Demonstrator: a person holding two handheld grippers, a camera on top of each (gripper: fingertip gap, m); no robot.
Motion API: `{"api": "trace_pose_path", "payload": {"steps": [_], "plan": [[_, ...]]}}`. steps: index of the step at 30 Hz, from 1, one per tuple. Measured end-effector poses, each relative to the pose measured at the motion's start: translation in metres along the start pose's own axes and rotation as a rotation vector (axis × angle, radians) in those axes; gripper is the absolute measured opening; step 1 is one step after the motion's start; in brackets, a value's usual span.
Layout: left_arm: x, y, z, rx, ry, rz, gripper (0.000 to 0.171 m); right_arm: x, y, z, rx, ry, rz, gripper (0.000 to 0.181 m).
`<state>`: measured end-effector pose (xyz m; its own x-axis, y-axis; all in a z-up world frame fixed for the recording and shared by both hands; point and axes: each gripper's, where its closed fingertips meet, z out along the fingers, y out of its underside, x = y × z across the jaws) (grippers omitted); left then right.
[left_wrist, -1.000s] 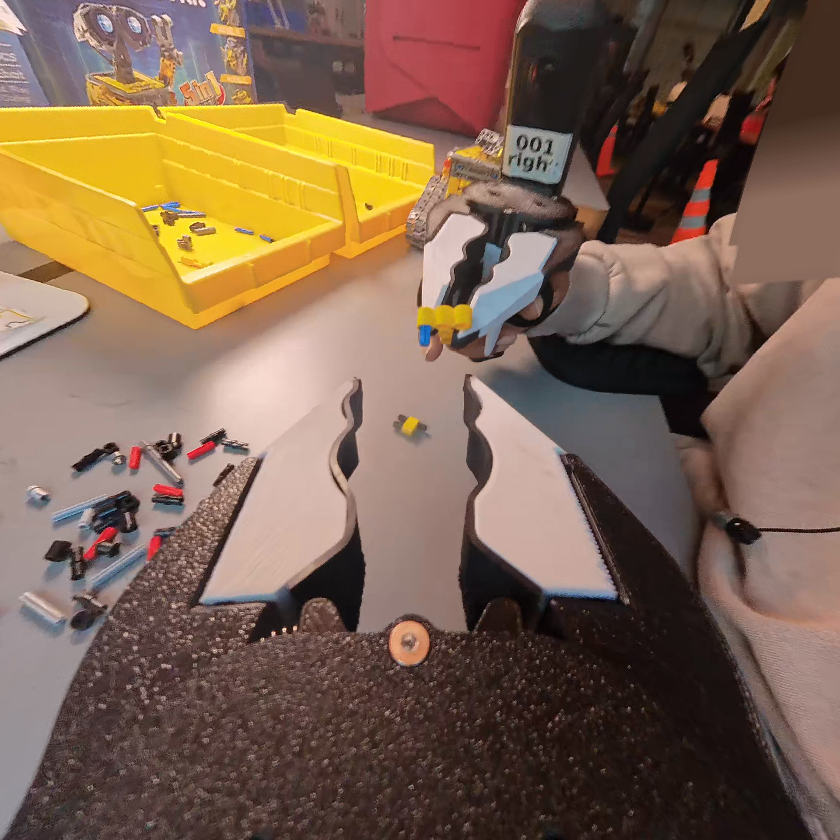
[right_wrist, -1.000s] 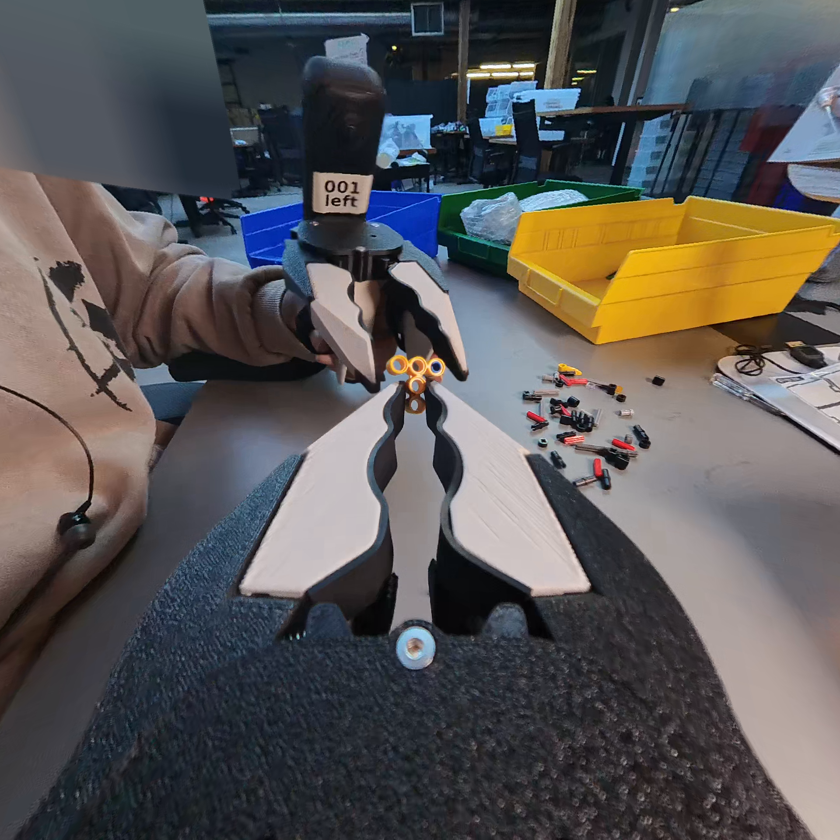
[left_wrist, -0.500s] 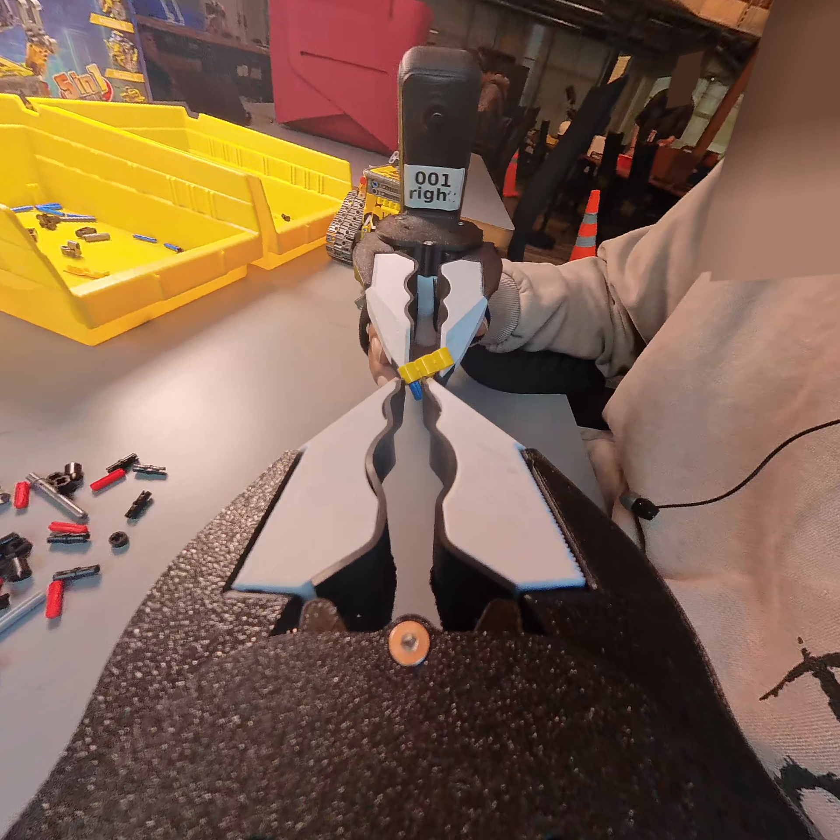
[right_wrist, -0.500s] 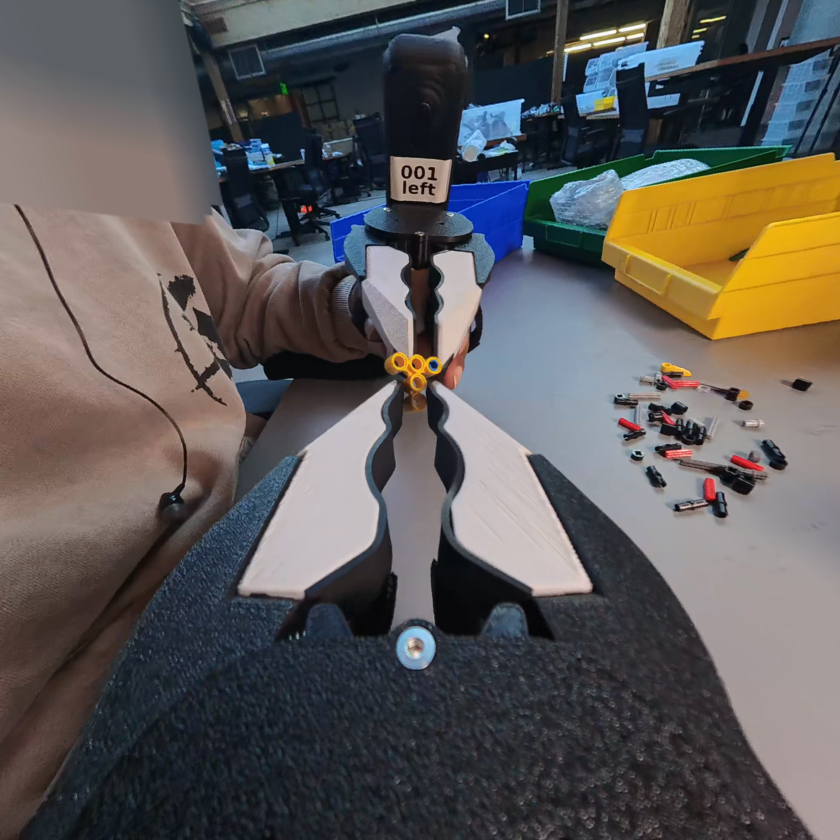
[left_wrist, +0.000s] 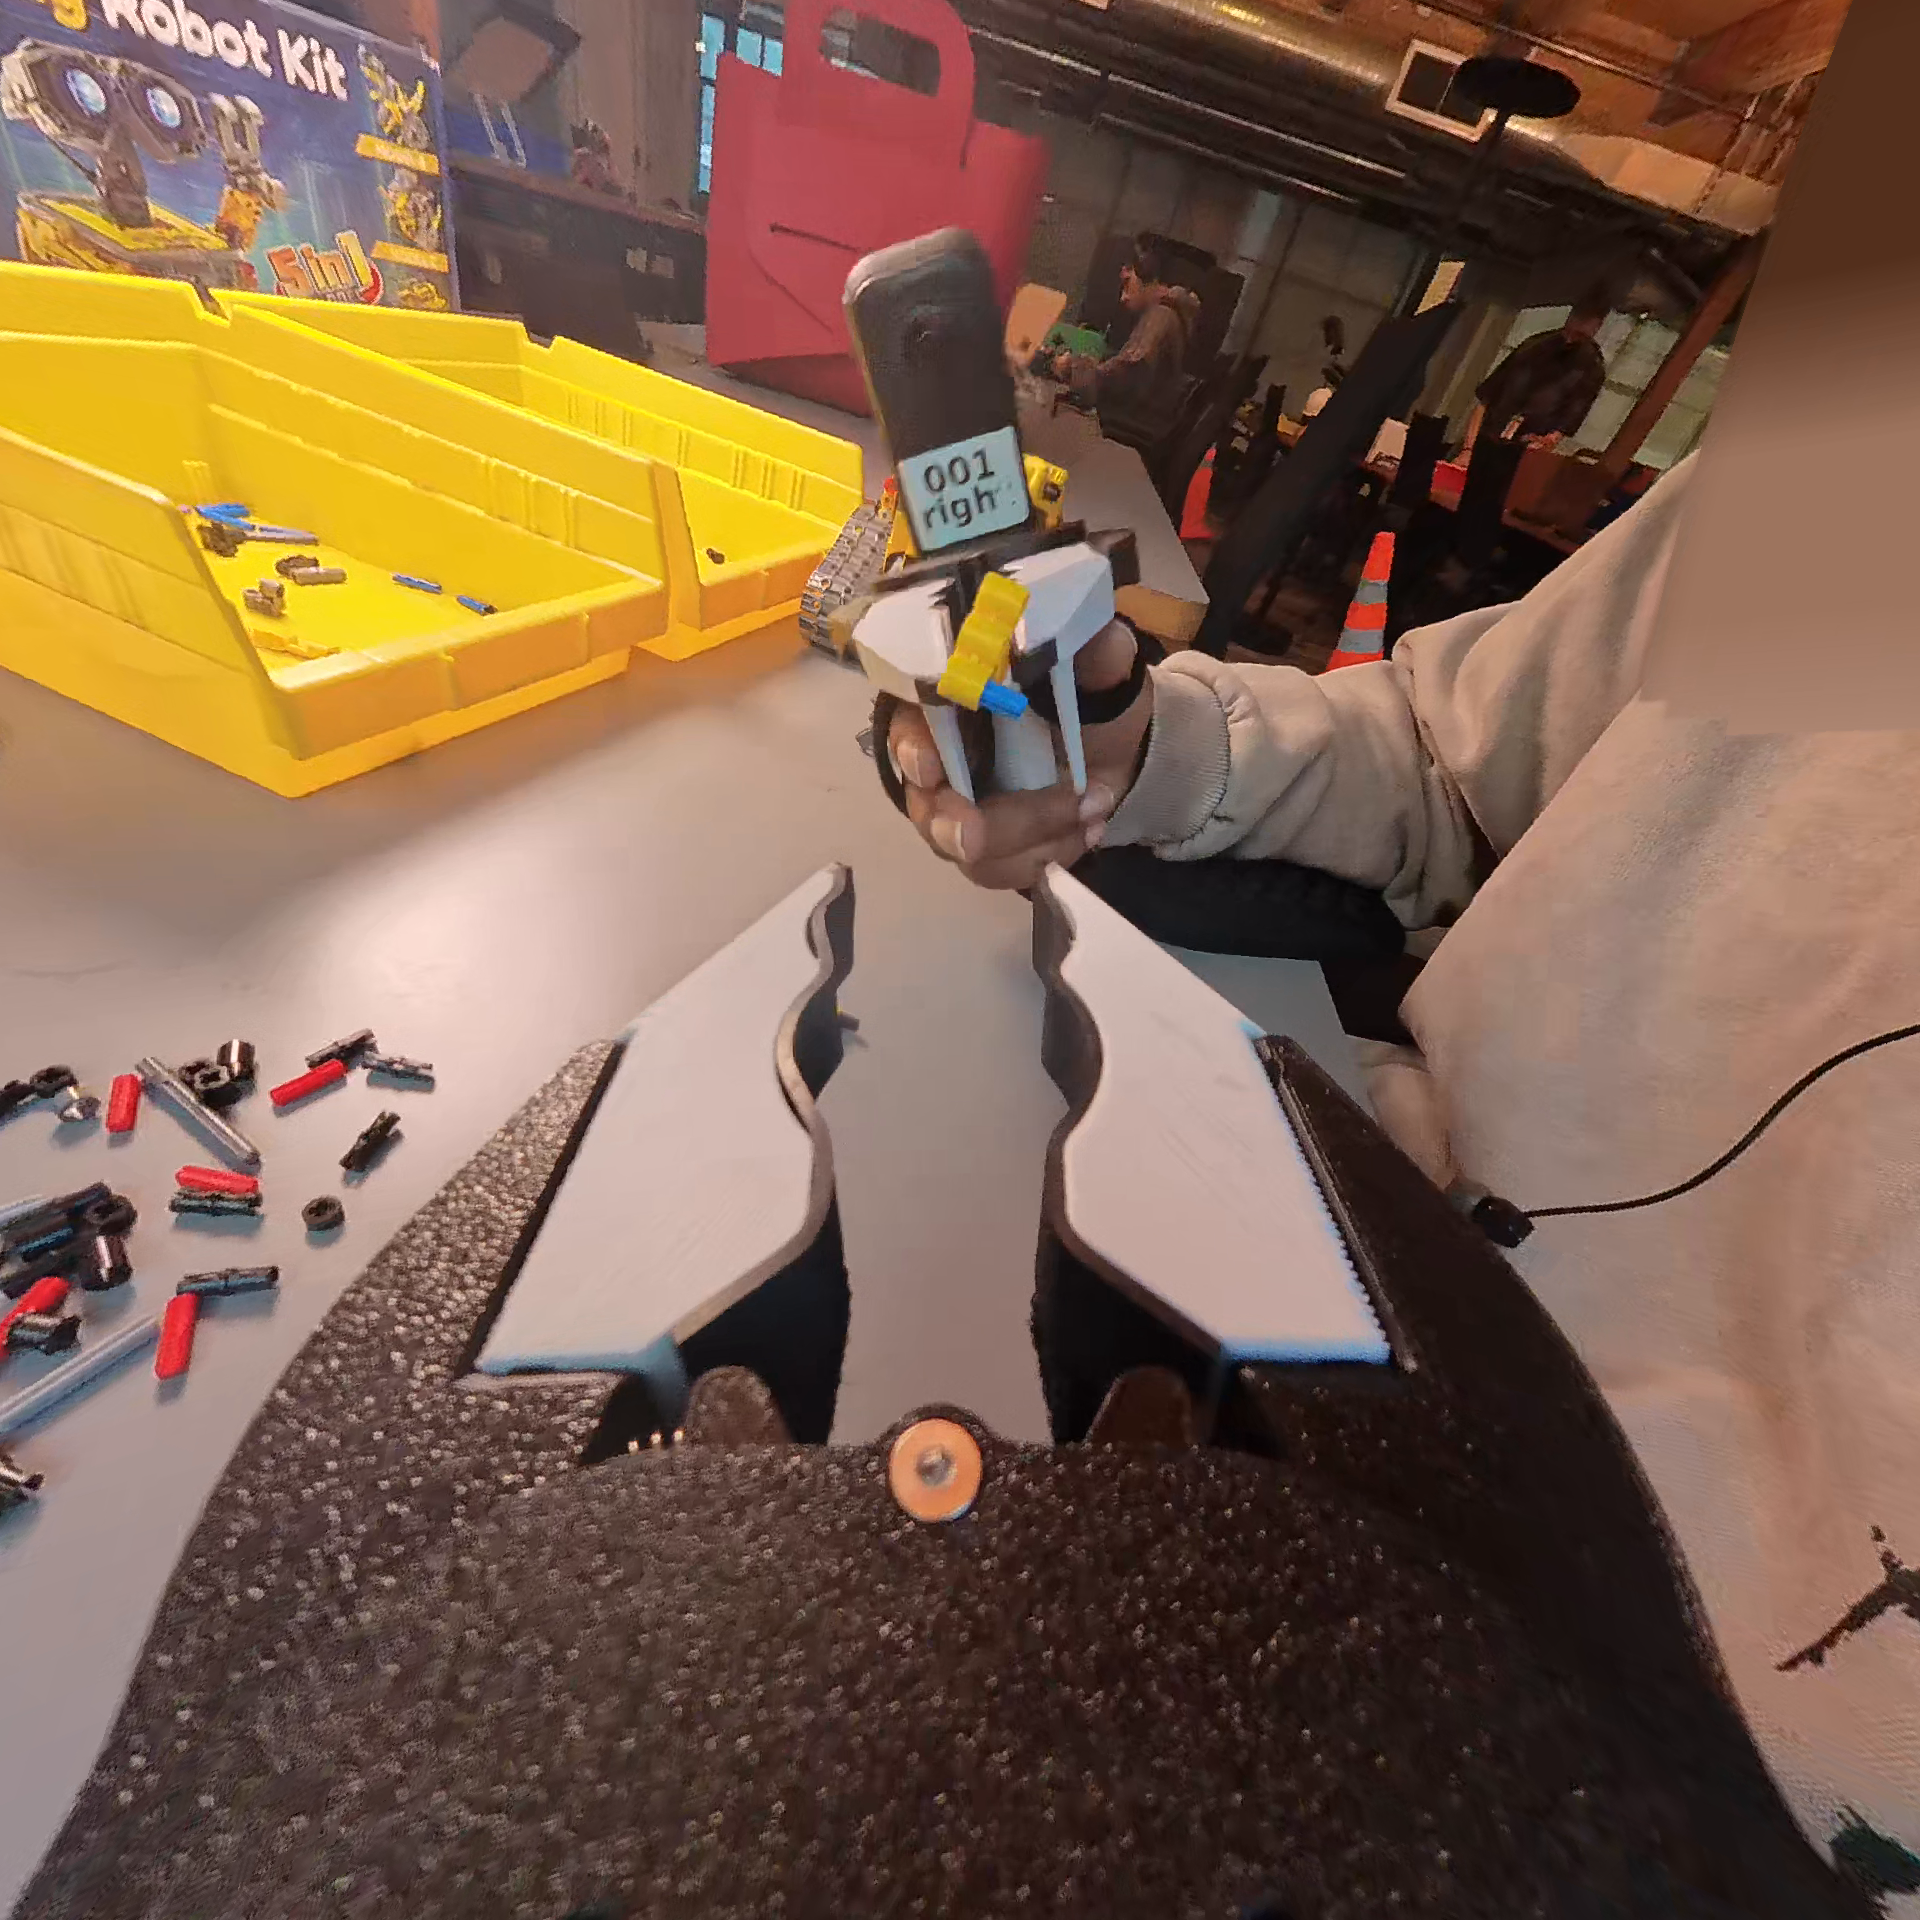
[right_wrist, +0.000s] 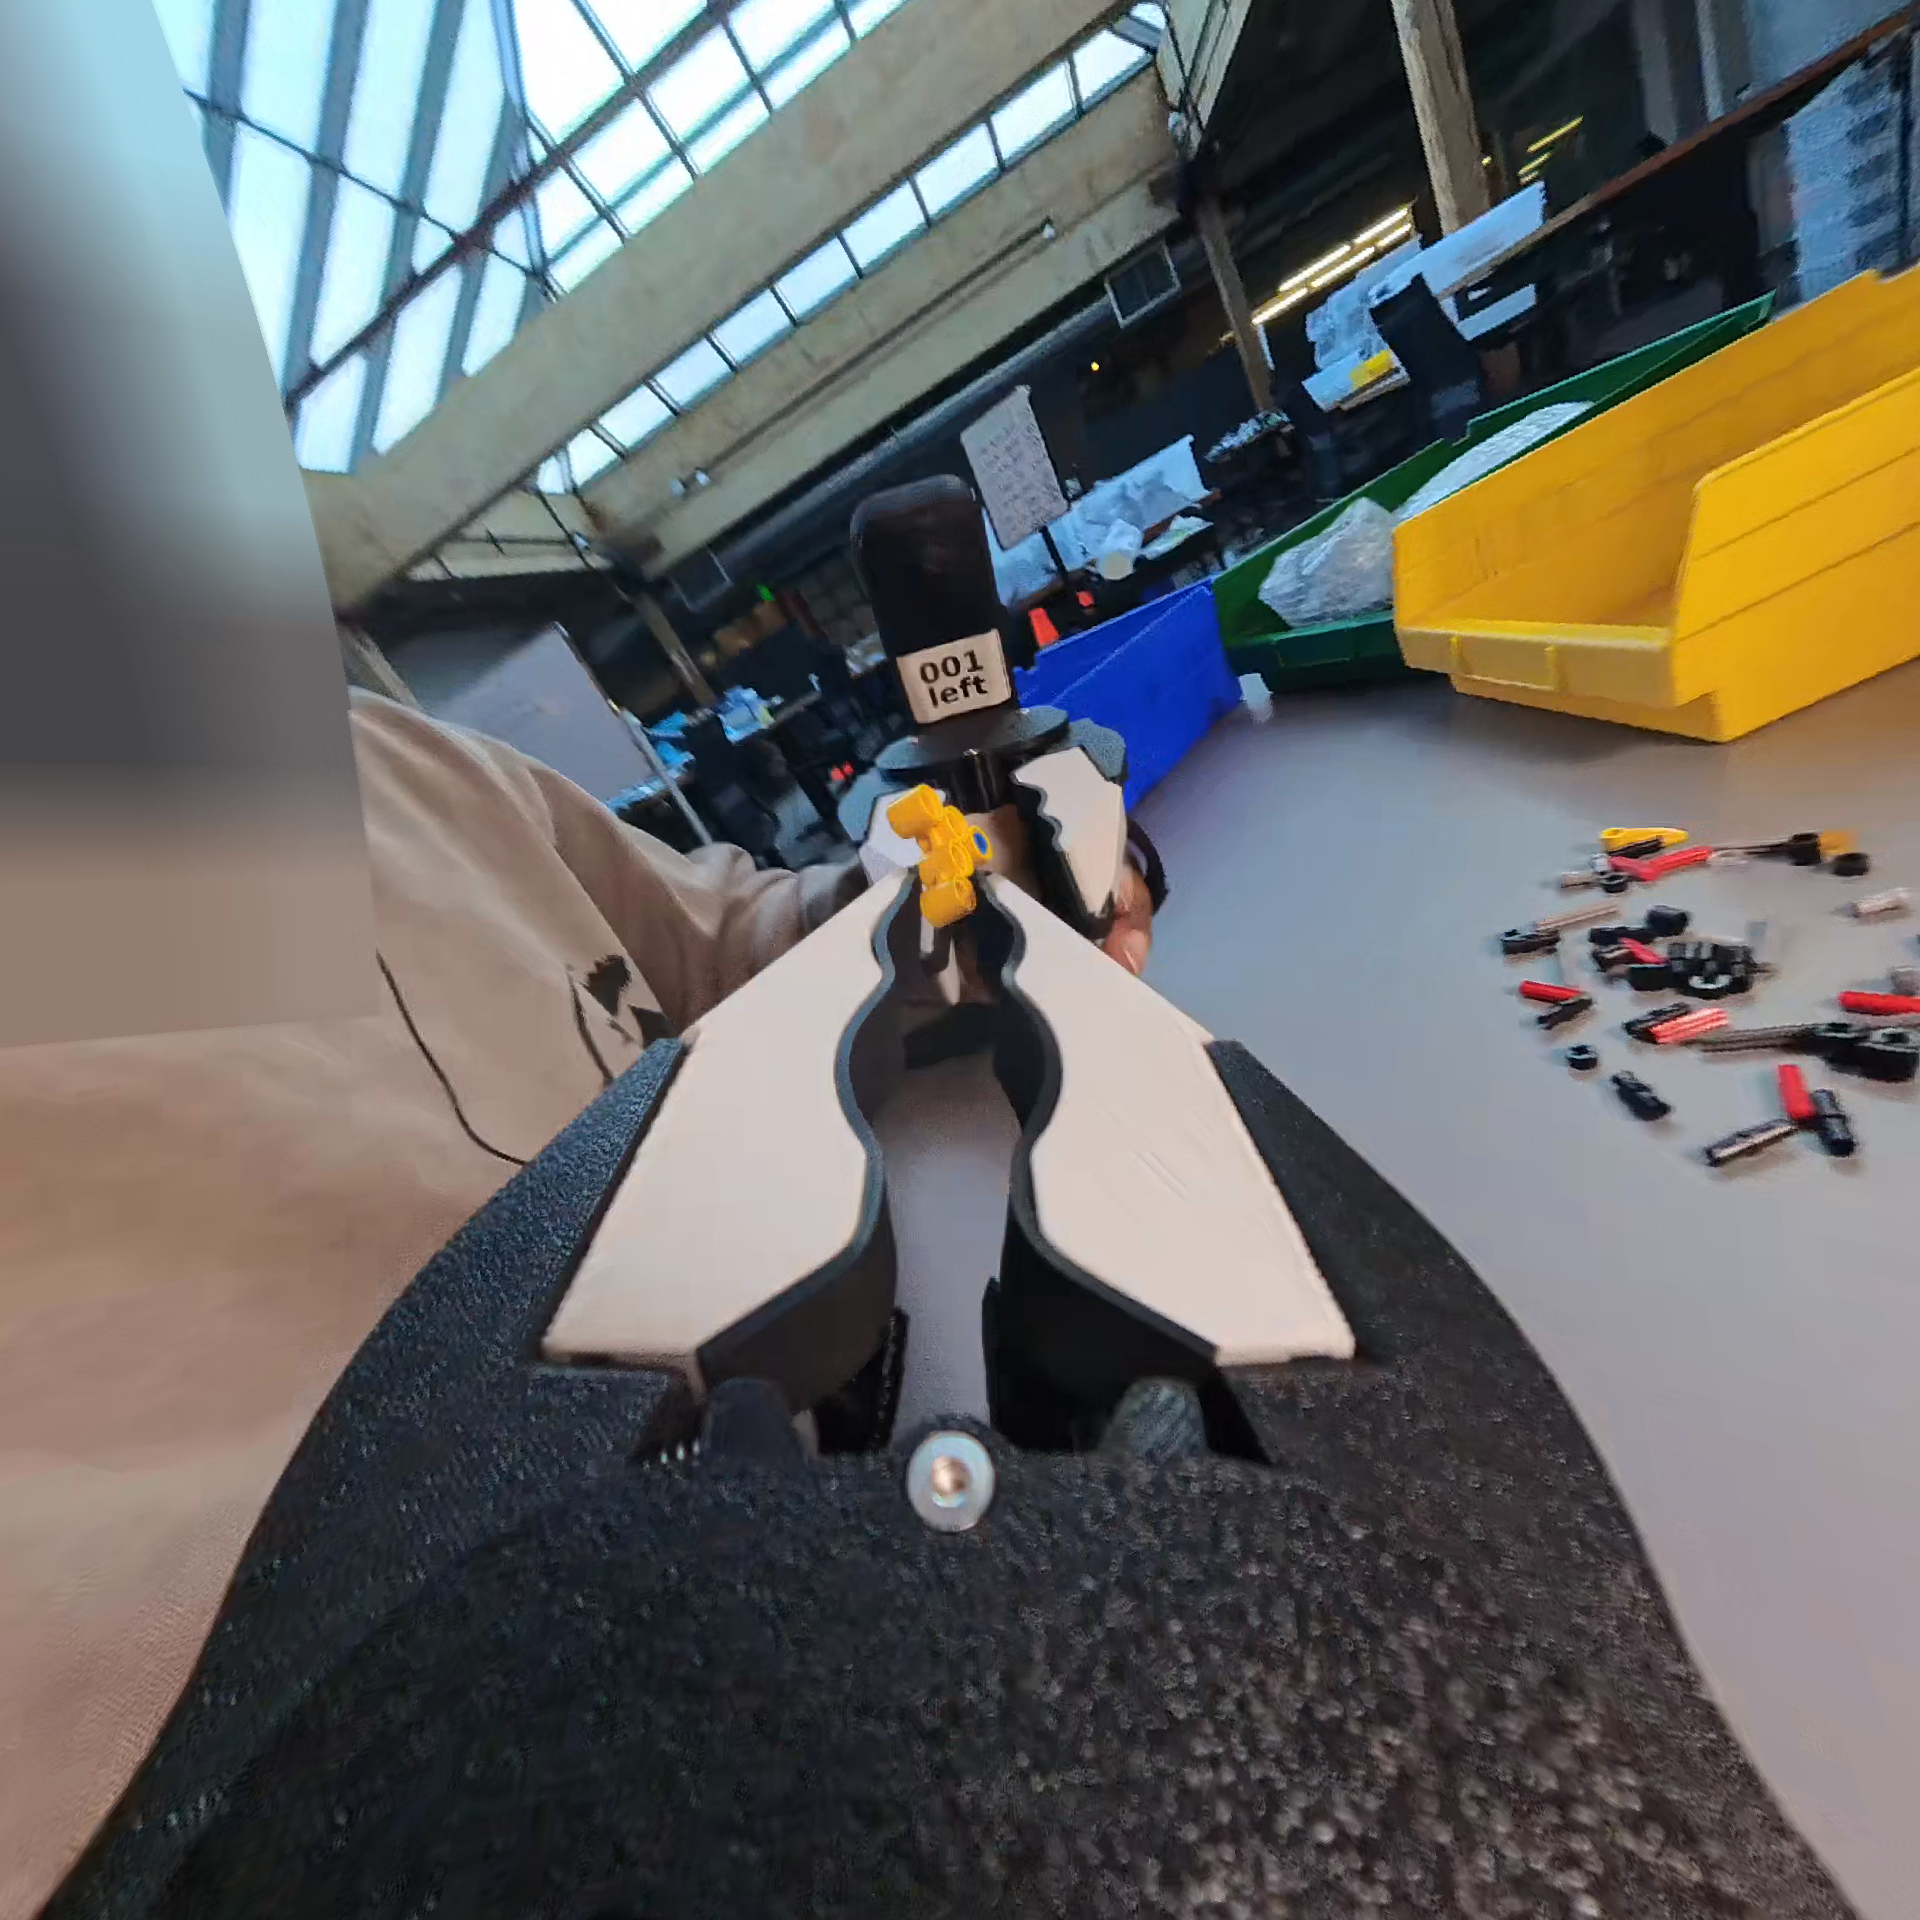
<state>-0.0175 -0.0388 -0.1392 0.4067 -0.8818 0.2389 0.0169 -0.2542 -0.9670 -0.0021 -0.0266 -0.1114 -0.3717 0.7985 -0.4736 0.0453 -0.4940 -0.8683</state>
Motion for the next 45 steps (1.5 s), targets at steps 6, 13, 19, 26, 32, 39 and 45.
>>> {"api": "trace_pose_path", "payload": {"steps": [6,13,19,26,32,39,45], "plan": [[0.010,-0.011,0.008,0.044,-0.028,0.179,0.028,-0.010,0.015,0.014,0.020,-0.217,0.434,0.008],[0.001,-0.010,0.000,0.018,-0.081,0.150,0.008,0.000,0.027,0.019,-0.039,-0.126,0.330,0.009],[-0.025,-0.001,-0.007,0.015,-0.103,-0.149,0.008,0.025,0.035,0.016,-0.199,0.225,-0.318,0.029],[-0.038,0.009,-0.007,0.024,-0.097,-0.347,0.009,0.027,0.038,0.020,-0.193,0.233,-0.272,0.045],[-0.034,0.016,-0.002,-0.020,-0.097,-0.314,0.009,0.030,0.035,0.018,-0.189,0.256,-0.288,0.039],[-0.026,0.026,0.005,-0.101,-0.116,-0.207,0.009,0.036,0.031,0.014,-0.198,0.331,-0.376,0.024],[-0.021,0.032,0.008,-0.170,-0.172,0.004,0.000,0.042,0.045,0.015,-0.261,0.335,-0.320,0.016]]}}
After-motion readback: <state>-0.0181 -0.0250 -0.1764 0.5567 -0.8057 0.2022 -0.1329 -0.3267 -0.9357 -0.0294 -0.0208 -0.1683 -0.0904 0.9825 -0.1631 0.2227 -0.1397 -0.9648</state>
